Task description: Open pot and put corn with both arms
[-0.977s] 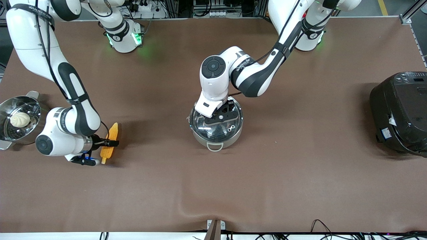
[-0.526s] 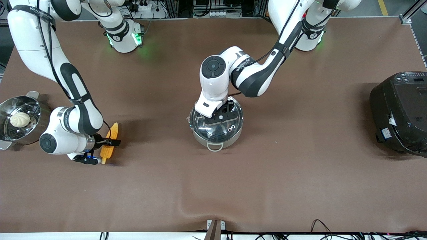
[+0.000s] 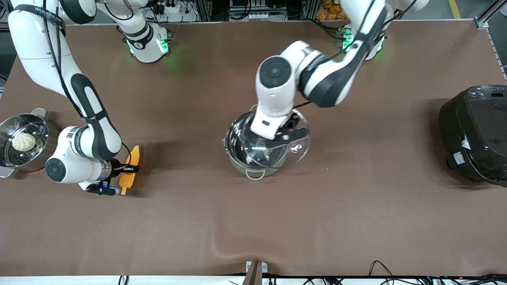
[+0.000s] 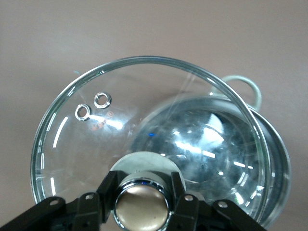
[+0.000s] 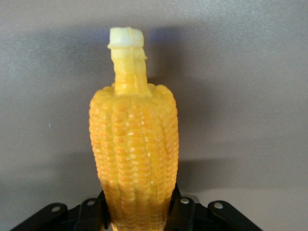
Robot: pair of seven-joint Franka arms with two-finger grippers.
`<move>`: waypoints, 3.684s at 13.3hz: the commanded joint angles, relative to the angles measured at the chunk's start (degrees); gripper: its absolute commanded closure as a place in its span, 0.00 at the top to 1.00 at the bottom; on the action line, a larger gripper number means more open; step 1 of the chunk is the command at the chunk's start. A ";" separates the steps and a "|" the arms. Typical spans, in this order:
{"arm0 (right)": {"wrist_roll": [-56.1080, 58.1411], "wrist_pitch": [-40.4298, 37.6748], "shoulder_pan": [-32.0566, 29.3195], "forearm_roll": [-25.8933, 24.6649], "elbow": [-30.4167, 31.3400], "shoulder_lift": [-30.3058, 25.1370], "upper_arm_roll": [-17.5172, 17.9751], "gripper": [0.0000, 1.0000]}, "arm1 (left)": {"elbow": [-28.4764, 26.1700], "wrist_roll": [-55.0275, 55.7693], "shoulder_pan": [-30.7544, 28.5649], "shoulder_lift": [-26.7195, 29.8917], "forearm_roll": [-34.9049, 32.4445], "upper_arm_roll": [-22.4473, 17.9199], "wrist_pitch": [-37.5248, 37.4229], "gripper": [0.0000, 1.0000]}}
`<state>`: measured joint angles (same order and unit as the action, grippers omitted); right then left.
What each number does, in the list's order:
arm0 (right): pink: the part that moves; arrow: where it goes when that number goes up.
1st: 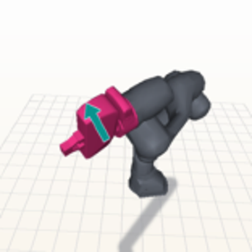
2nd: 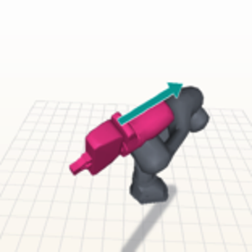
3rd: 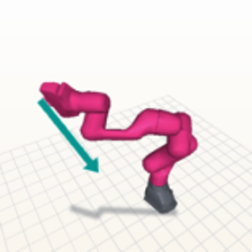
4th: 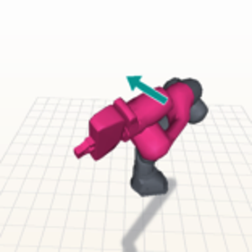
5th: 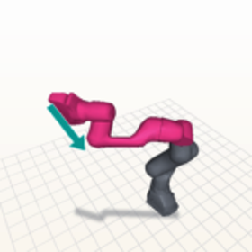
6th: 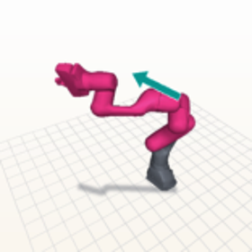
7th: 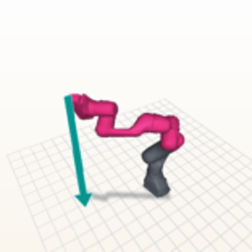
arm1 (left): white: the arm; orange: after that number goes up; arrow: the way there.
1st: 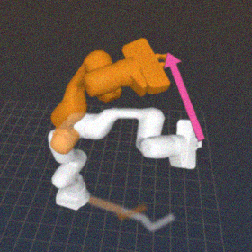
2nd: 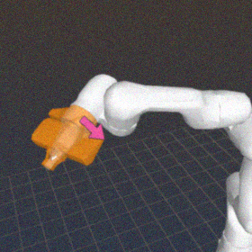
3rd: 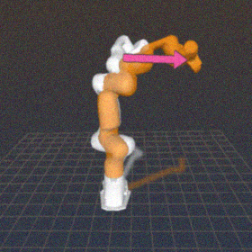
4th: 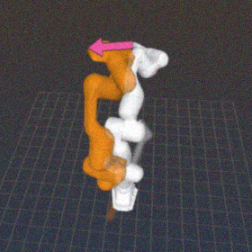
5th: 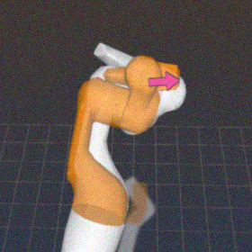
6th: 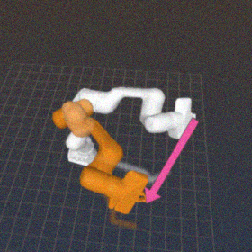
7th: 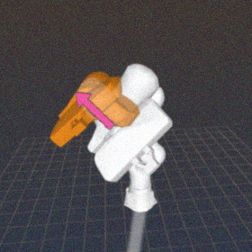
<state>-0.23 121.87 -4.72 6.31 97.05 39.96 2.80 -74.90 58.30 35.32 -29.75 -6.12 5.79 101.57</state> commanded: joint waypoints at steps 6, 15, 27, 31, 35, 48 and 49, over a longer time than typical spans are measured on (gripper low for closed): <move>-8.45 -21.99 10.94 0.98 -10.62 -7.53 0.81 0.00 | -12.71 -29.61 -16.76 11.81 0.59 0.80 -2.61 0.00; -24.10 -17.66 34.16 3.26 -25.16 -1.03 0.89 0.00 | -38.63 -44.67 -30.82 14.98 -2.31 0.71 23.37 0.00; -33.34 -10.16 40.66 6.08 -24.72 1.43 0.72 0.00 | -46.74 -44.76 -33.83 9.80 -3.37 0.71 37.74 0.00; -34.93 -9.29 41.81 6.08 -24.63 1.96 0.72 0.00 | -46.65 -44.76 -33.83 8.74 -3.37 0.71 38.08 0.00; -36.86 -8.85 42.86 6.08 -24.54 2.49 0.72 0.00 | -46.22 -44.68 -34.00 8.74 -3.28 0.62 38.09 1.00; -39.50 -7.71 44.63 5.47 -23.31 2.49 0.63 1.00 | -11.52 -44.94 -36.46 15.06 -2.23 0.97 -1.86 1.00; -39.50 -7.70 44.71 5.64 -23.31 2.40 0.63 1.00 | -10.72 -44.94 -36.38 16.81 -0.75 0.97 -4.34 1.00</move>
<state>-38.37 113.88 39.10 11.26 74.13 42.32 4.23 -89.87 13.90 -0.57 -13.68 -7.83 6.01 102.83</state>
